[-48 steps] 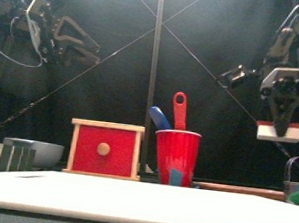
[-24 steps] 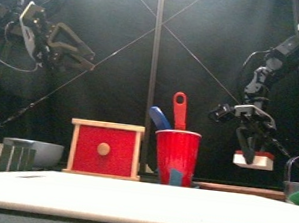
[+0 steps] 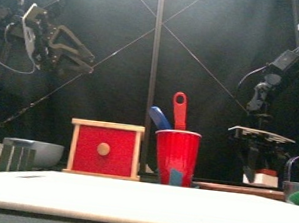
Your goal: Place salmon sushi on plate
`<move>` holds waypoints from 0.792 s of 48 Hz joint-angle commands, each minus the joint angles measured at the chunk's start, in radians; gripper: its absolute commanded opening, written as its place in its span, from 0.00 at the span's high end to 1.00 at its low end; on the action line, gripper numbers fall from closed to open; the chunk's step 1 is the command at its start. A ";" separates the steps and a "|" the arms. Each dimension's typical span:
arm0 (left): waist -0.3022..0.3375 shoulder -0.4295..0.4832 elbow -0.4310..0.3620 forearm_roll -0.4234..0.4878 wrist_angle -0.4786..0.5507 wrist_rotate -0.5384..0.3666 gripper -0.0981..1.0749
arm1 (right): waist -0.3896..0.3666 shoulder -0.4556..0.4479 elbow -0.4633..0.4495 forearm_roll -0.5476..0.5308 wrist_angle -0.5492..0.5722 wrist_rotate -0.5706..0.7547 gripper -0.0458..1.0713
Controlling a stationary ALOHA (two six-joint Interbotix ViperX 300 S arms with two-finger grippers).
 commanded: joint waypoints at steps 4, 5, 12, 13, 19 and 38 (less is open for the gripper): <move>0.008 0.000 -0.006 0.003 0.005 -0.005 0.22 | 0.031 0.020 -0.043 0.023 -0.012 0.002 0.20; 0.008 0.000 -0.005 0.002 0.006 -0.005 0.22 | 0.034 0.025 -0.046 0.025 -0.012 0.002 0.18; 0.008 0.000 -0.005 -0.008 0.006 -0.005 0.22 | 0.041 0.054 -0.054 0.028 -0.012 0.000 0.03; 0.008 0.000 -0.003 -0.008 0.006 -0.005 0.22 | 0.041 0.054 -0.054 0.028 -0.012 0.000 0.03; 0.008 0.002 -0.005 -0.008 0.006 -0.003 0.22 | 0.041 0.012 -0.061 0.018 0.006 -0.003 0.03; -0.006 0.002 -0.055 -0.009 0.006 -0.009 0.22 | 0.176 -0.325 -0.075 -0.124 0.086 -0.135 0.03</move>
